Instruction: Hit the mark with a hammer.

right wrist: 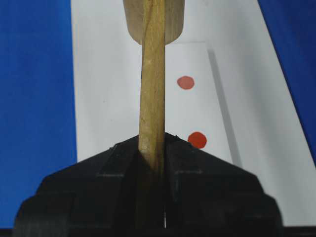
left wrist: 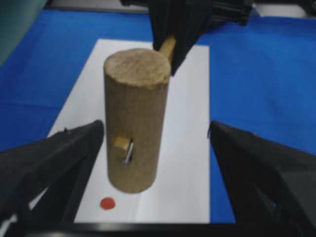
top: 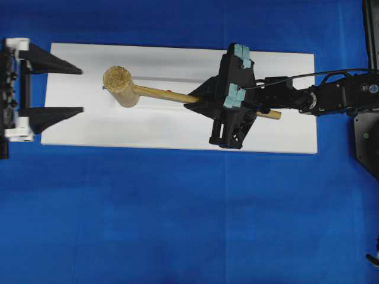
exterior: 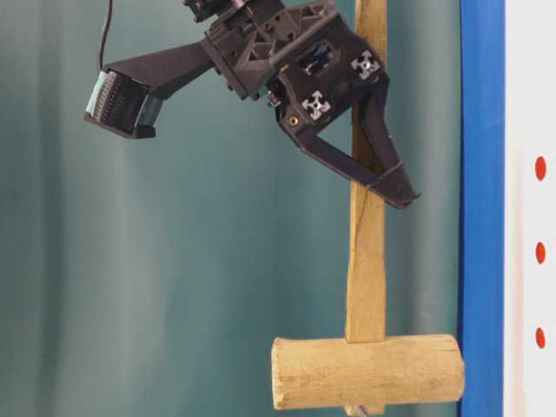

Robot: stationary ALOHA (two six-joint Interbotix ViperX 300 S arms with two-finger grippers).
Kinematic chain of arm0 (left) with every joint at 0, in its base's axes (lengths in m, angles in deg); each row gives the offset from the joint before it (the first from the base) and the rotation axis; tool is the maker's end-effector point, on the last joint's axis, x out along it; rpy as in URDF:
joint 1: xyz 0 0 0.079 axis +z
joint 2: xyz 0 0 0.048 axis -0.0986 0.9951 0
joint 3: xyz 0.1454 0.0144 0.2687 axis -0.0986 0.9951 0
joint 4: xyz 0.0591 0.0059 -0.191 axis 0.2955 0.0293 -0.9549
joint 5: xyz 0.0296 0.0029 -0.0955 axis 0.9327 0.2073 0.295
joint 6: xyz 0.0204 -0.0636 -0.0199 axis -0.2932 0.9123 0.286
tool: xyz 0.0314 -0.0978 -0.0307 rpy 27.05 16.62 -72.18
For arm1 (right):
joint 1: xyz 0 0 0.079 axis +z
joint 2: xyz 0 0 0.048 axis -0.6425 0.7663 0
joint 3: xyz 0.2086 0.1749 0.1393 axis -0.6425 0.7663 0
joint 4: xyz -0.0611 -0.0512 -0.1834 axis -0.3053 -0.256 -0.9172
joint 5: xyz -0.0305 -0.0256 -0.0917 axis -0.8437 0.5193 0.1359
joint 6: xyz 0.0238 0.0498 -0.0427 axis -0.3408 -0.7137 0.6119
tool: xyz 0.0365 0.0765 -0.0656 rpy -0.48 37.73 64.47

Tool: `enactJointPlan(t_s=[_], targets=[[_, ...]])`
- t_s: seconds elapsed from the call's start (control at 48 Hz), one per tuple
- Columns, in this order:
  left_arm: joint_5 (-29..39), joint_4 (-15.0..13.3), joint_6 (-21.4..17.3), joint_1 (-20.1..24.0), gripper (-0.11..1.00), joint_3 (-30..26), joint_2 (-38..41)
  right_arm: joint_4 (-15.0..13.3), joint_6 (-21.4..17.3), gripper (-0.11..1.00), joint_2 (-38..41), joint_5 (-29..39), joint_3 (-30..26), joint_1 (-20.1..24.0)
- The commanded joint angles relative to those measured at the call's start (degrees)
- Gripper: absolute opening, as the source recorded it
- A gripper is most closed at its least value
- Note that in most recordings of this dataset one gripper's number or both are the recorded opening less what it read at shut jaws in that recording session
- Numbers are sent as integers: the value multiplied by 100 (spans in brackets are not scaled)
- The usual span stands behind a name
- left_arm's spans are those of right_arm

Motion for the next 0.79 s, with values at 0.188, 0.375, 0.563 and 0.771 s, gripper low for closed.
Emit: enactJointPlan(t_s=[0.188, 0.375, 0.563, 0.771], targets=[[-677, 0, 26, 88, 94, -668, 1310, -26, 9, 2, -70, -9, -185, 0], [-686, 0, 35, 149, 94, -1151, 1942, -26, 9, 2, -79, 18, -167, 18], [-668, 0, 35, 149, 94, -1345, 2224, -53, 18, 2, -97, 18, -149, 18], [-659, 0, 35, 149, 93, -1354, 2250, -53, 18, 2, -105, 26, -149, 26]])
